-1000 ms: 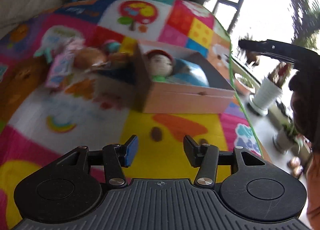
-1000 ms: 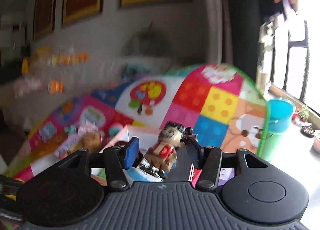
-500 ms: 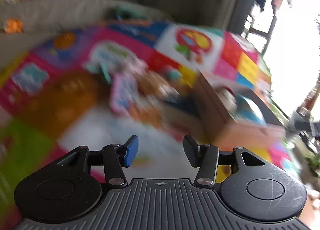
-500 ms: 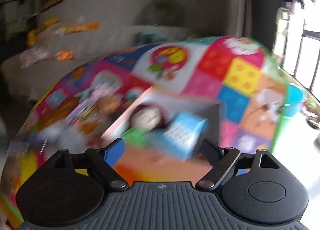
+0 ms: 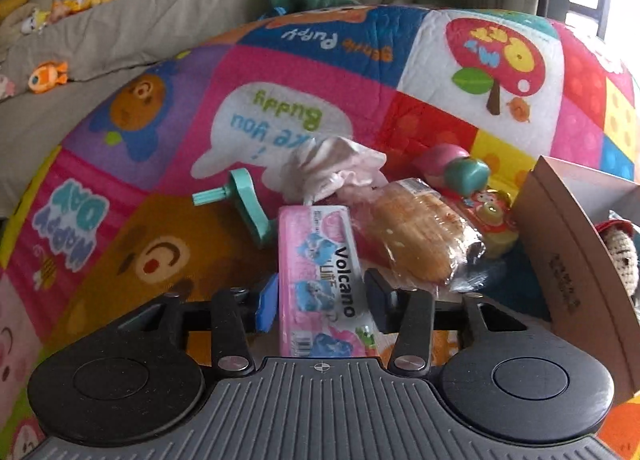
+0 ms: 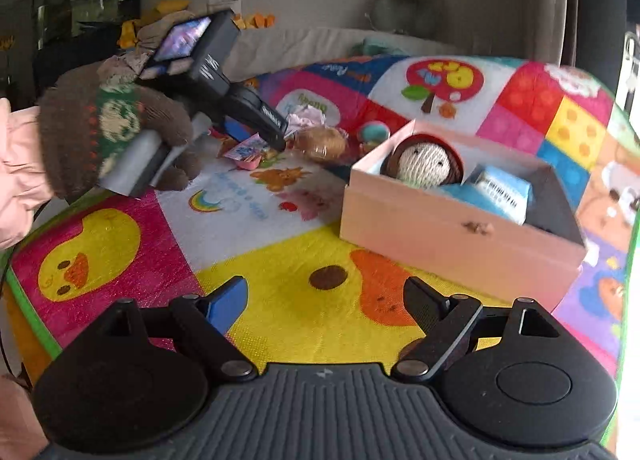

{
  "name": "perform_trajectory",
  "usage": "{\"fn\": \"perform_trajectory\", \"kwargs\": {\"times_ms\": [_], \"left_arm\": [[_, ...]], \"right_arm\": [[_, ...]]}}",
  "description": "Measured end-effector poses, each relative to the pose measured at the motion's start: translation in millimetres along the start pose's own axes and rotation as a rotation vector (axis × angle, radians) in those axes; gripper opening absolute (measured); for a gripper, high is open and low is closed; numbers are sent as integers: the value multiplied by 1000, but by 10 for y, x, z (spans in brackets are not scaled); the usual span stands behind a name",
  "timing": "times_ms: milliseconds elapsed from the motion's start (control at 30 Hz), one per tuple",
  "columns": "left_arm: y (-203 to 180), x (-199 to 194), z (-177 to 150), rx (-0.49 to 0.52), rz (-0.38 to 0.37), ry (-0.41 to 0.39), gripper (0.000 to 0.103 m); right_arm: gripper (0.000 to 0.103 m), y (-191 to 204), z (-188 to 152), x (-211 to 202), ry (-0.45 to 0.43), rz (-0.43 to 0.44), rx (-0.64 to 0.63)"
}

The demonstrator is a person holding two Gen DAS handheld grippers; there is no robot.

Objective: Organize objects

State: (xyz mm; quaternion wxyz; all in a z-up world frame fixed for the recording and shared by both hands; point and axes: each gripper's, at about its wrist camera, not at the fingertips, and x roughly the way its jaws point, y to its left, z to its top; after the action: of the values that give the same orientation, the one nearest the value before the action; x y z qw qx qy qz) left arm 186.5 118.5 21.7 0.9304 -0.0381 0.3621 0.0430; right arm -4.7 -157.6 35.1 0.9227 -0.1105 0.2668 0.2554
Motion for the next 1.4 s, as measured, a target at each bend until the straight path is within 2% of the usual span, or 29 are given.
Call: {"fn": "perform_trajectory", "kwargs": {"times_ms": [67, 167, 267, 333, 433, 533, 600, 700, 767, 833, 933, 1000, 1100, 1267, 1400], "left_arm": [[13, -85, -71, -17, -12, -1, 49], [66, -375, -346, -77, -132, 18, 48], [93, -695, -660, -91, -221, 22, 48], [140, -805, -823, -97, -260, -8, 48], [218, -774, -857, -127, -275, -58, 48], [270, -720, -841, -127, -248, -99, 48], [307, -707, -848, -121, -232, -112, 48], [451, -672, -845, -191, -277, -113, 47], [537, -653, -856, -229, -308, -114, 47], [566, -651, -869, -245, -324, -114, 47], [612, -649, -884, -270, -344, -112, 47], [642, -652, -891, -288, -351, -112, 47], [677, -665, -897, -308, -345, -116, 47], [707, -675, -905, -327, -344, -115, 47], [691, -681, -908, -320, -336, -118, 48]], "right_arm": [[86, -60, 90, -14, 2, 7, 12], [86, -174, 320, 0, 2, 17, 43], [86, -306, 725, 100, 4, 39, 102], [87, -411, 1050, 286, 27, 62, 170], [87, -552, 1533, 770, 87, 55, 240], [88, -640, 1885, 1415, 211, 24, 269], [88, -636, 2041, 1769, 246, -28, 264], [88, -575, 2241, 2338, 274, -128, 224], [80, -548, 2340, 2727, 306, -165, 212], [65, -546, 2386, 3037, 350, -181, 214], [50, -480, 2322, 3318, 419, -210, 170], [48, -433, 2250, 3347, 443, -235, 131], [47, -397, 2150, 3216, 471, -226, 119], [46, -210, 1959, 2781, 516, -137, 117], [46, 86, 1708, 2350, 592, -13, 61]]}}
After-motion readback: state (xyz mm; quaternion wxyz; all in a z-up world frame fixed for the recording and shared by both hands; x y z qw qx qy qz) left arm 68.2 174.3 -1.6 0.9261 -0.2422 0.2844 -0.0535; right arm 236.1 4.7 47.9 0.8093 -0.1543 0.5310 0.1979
